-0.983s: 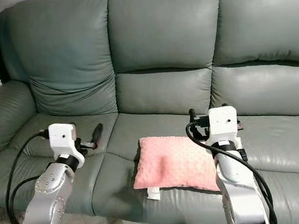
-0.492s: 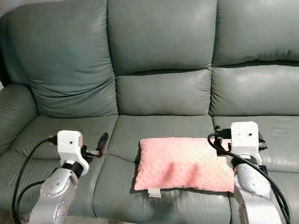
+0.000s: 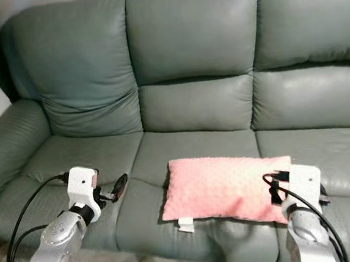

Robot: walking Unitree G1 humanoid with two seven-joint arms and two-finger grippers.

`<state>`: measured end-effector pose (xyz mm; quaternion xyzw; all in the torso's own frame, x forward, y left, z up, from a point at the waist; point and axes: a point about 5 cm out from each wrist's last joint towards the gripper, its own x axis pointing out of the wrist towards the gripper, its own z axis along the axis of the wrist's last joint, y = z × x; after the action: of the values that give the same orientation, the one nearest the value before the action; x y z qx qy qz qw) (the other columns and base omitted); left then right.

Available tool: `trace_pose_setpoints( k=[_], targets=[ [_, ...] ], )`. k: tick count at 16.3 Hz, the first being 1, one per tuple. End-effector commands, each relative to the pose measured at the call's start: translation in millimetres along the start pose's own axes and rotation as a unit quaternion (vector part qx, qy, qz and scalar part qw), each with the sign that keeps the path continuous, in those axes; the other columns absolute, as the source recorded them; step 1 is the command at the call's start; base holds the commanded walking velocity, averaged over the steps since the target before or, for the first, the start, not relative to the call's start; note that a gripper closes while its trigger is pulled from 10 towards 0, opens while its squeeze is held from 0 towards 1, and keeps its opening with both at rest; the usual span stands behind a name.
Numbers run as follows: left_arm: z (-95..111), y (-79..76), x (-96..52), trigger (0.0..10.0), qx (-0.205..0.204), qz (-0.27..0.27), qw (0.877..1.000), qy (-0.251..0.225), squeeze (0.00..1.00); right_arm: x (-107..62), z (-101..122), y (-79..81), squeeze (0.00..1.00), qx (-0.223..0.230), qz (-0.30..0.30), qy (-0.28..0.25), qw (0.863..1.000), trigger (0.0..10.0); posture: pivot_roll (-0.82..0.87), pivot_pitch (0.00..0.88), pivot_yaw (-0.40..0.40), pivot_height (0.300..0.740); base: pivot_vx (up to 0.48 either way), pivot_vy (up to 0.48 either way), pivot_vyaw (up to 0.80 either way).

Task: Move the pillow to the sofa

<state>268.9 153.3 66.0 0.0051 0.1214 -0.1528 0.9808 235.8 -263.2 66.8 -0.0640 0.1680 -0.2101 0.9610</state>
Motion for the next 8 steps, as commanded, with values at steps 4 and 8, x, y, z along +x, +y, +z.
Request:
trace_pose_setpoints(
  k=[4,8],
  targets=[
    [-3,1.6,-15.5,10.0,0.008,-0.015,1.000,0.023,0.00,-10.0,-22,-21.1,0.00,0.001,-0.029,0.038,0.999,10.0,-0.11,0.234,0.179,0.740,0.000,0.000,0.00],
    [1,5.8,-24.2,10.0,0.014,-0.022,0.999,0.035,0.00,-7.0,-33,-56.0,0.00,-0.033,-0.071,0.052,0.996,10.0,-0.09,0.292,0.203,0.740,0.000,0.000,0.00]
  ],
)
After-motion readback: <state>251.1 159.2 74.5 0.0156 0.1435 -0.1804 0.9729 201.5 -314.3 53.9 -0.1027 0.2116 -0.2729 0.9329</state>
